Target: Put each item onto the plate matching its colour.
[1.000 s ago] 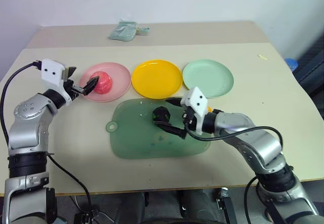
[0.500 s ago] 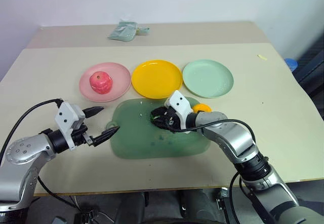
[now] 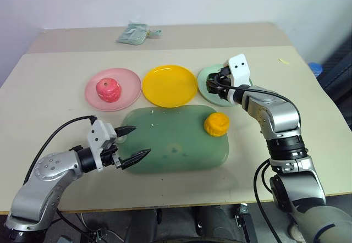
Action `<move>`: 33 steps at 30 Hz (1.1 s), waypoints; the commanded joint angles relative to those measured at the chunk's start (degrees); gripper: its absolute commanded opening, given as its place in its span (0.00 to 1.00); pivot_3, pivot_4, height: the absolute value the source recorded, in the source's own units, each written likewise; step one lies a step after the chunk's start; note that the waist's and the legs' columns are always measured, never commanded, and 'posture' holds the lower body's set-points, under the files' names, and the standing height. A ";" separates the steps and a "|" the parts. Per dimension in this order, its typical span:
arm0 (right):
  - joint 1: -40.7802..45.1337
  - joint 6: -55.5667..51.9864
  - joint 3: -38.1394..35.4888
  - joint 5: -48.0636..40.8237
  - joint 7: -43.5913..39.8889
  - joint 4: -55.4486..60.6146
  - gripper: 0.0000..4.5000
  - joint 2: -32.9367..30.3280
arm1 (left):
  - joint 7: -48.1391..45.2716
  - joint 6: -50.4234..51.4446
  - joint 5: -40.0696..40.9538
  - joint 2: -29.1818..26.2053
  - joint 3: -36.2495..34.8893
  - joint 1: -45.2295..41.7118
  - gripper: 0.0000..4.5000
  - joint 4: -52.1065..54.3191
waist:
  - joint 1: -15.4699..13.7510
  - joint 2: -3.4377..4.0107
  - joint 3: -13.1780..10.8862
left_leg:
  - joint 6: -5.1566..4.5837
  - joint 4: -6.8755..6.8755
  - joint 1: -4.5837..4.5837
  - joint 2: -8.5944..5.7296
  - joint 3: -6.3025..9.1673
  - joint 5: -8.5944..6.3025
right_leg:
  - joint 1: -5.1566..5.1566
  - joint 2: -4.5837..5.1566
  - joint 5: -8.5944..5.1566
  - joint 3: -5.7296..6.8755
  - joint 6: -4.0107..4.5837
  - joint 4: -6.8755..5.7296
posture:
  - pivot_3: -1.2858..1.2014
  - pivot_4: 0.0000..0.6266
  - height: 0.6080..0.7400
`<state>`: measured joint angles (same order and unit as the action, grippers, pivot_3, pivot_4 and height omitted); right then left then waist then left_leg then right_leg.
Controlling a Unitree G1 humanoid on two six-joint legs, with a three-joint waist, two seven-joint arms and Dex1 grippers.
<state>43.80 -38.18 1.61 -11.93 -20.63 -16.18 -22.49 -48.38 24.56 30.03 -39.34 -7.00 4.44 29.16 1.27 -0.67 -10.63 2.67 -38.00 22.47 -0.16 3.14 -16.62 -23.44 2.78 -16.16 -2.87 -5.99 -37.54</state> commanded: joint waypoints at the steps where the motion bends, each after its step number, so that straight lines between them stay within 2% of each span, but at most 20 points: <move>1: 1.98 7.94 -0.60 1.40 -2.84 0.27 0.79 -1.02 | 0.24 0.17 0.72 0.13 1.17 -0.49 1.00 3.30 | 0.17 0.07 -0.04 | 0.00 0.01 0.00 0.01 -0.01 0.00 | -0.01 -0.02 0.00 -0.01 0.00 0.00 | 0.52 0.24 1.00; 3: 0.21 10.23 -0.86 0.51 -6.25 4.80 1.00 -2.33 | 0.32 0.32 1.00 0.01 1.23 0.06 1.00 4.04 | 0.43 0.15 -0.09 | -0.01 0.05 0.02 0.02 -0.03 -0.01 | -0.06 -0.02 0.00 -0.05 0.00 0.00 | 0.52 0.24 1.00; 6: -4.47 10.96 -2.18 -3.02 -13.53 13.23 1.00 -5.79 | 0.17 0.17 1.00 -0.27 1.32 1.24 1.00 4.60 | 0.52 0.14 -0.08 | -0.02 0.04 0.04 0.05 -0.01 -0.01 | -0.05 -0.01 0.00 -0.04 0.00 0.00 | 0.52 0.24 1.00; 9: -14.25 7.82 -4.06 -11.83 -26.34 26.14 1.00 -12.71 | -1.06 -0.73 -0.22 -1.15 2.33 2.33 1.00 4.48 | -0.49 0.13 -0.08 | -0.07 0.02 0.03 0.07 0.09 -0.04 | 0.07 0.01 0.00 0.00 0.00 0.11 | 0.52 0.24 1.00; 11: -20.93 6.25 -3.84 -14.64 -32.09 31.68 1.00 -17.58 | -2.04 -1.46 -1.06 -1.70 3.36 2.37 1.00 4.15 | -0.80 0.14 -0.08 | -0.09 0.01 0.02 0.11 0.17 -0.05 | 0.19 0.05 0.00 0.05 -0.01 0.23 | 0.52 0.24 1.00; 14: -25.67 5.02 -2.90 -14.87 -33.36 33.93 1.00 -20.07 | -3.31 -2.17 -1.77 -1.92 5.00 1.47 1.00 3.53 | -0.32 0.14 -0.08 | -0.10 -0.04 -0.08 0.09 0.11 -0.05 | 0.33 0.07 0.00 0.05 -0.02 0.25 | 0.52 0.24 1.00; 16: -26.73 6.74 -0.47 -11.07 -32.32 32.52 1.00 -20.36 | -3.83 -2.27 -1.89 -1.63 5.92 0.66 1.00 3.35 | 0.02 0.15 -0.07 | -0.10 -0.05 -0.18 0.08 0.01 -0.05 | 0.34 -0.03 0.01 0.01 -0.01 0.22 | 0.52 0.24 1.00; 22: -25.69 9.49 3.05 -6.29 -29.81 27.51 1.00 -17.14 | -3.68 -2.02 -2.05 -1.12 7.10 -0.59 1.00 3.41 | -0.29 0.15 -0.04 | -0.09 -0.05 -0.20 0.09 0.07 -0.05 | 0.32 -0.11 0.00 0.01 0.02 0.11 | 0.52 0.24 1.00; 25: -24.34 9.59 2.98 -6.03 -28.72 27.52 0.81 -15.58 | -3.08 -1.81 -2.00 -1.31 6.37 -0.06 1.00 3.76 | -0.39 0.16 -0.04 | -0.09 -0.05 -0.14 0.09 0.08 -0.05 | 0.29 -0.09 0.00 0.01 0.01 0.14 | 0.52 0.24 1.00; 26: -23.72 9.33 2.83 -6.17 -28.24 27.96 0.71 -15.02 | -2.71 -1.70 -1.90 -1.34 5.83 0.28 1.00 3.83 | -0.39 0.14 -0.04 | -0.09 -0.05 -0.15 0.09 0.07 -0.05 | 0.29 -0.06 0.00 0.00 0.01 0.13 | 0.52 0.24 1.00; 28: -22.69 9.49 2.85 -5.78 -27.40 28.43 0.57 -14.34 | -2.00 -1.52 -1.69 -1.32 5.03 0.82 1.00 3.98 | -0.40 0.14 -0.04 | -0.09 -0.06 -0.15 0.09 0.10 -0.05 | 0.30 -0.07 0.00 0.01 0.01 0.13 | 0.52 0.24 1.00; 33: -16.27 11.02 4.75 -3.30 -24.42 27.53 0.56 -10.64 | 0.60 -1.63 -0.50 -0.37 0.92 2.80 1.00 3.34 | -0.18 0.16 -0.06 | -0.09 -0.05 -0.13 0.09 0.09 -0.05 | 0.25 -0.06 0.00 0.01 0.01 0.13 | 0.52 0.24 1.00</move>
<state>24.10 -28.83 6.41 -15.67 -46.24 10.35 -34.43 -48.91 23.38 28.27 -40.17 -3.04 6.96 31.64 1.09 -0.51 -10.69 2.58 -38.05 22.35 -0.07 3.23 -16.67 -23.21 2.70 -16.15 -2.86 -5.98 -37.43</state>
